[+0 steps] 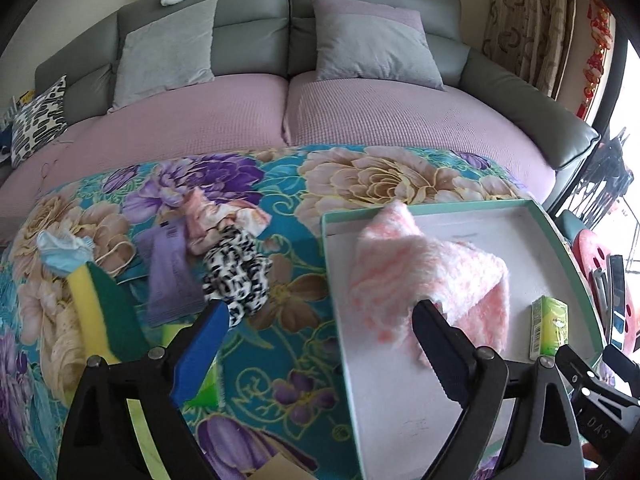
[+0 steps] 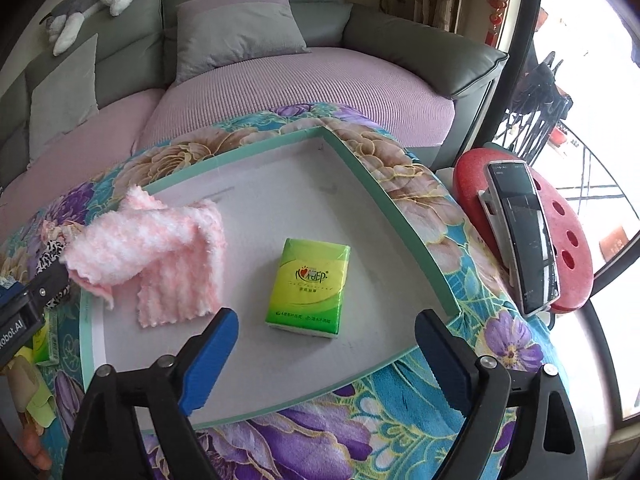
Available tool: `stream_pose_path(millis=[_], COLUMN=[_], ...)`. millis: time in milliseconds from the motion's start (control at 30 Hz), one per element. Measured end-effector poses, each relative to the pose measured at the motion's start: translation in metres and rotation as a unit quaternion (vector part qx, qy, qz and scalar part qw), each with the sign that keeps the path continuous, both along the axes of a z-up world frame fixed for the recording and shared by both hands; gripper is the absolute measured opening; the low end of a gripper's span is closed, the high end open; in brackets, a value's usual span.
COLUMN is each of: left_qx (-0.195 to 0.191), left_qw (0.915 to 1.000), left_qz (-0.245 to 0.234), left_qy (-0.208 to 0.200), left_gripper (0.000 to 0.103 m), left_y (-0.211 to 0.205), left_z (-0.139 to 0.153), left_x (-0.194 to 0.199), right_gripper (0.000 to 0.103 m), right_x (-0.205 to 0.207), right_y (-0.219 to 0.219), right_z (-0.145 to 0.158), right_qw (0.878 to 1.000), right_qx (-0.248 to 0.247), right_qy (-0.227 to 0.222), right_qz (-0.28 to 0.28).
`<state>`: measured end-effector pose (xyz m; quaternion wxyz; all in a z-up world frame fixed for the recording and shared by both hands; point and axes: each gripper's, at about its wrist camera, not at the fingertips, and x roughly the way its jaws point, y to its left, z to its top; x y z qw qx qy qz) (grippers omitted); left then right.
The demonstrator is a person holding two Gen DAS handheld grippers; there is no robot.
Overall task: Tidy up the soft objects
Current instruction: 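Carry the towel and tissue pack into the teal-rimmed tray and open both tools, then move both tools back over the pile of soft items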
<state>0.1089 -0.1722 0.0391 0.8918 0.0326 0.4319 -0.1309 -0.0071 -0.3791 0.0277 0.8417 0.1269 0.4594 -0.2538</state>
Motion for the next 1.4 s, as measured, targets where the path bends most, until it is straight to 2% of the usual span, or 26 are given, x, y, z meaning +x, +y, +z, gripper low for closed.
stream_pose_path(millis=[267, 500, 767, 1000, 1200, 1400], left_qx=[-0.004, 0.008, 0.016, 0.008, -0.002, -0.01], left_qw=[0.9992, 0.9936, 0.9787, 0.9631, 0.9582, 0.9608], left_qz=[0.032, 0.107, 0.2, 0.268, 0.286, 0.275], left_qy=[-0.024, -0.035, -0.043, -0.025, 0.004, 0.032], left_gripper=[0.094, 0.094, 0.094, 0.094, 0.094, 0.094], left_y=[0.038, 0.099, 0.187, 0.248, 0.27, 0.274], left_z=[0.014, 0.024, 0.032, 0.023, 0.007, -0.009], left_x=[-0.022, -0.03, -0.039, -0.046, -0.054, -0.061], right_gripper=[0.092, 0.092, 0.092, 0.092, 0.092, 0.092], right_x=[0.0, 0.011, 0.026, 0.035, 0.043, 0.042], right_y=[0.022, 0.055, 0.105, 0.153, 0.191, 0.233], right_z=[0.013, 0.022, 0.024, 0.027, 0.022, 0.017], right_qw=[0.999, 0.997, 0.991, 0.982, 0.973, 0.959], right_qx=[-0.012, 0.013, 0.028, 0.032, 0.039, 0.041], right_qy=[-0.007, -0.04, -0.056, -0.064, -0.062, -0.058], right_qz=[0.031, 0.069, 0.119, 0.172, 0.221, 0.274])
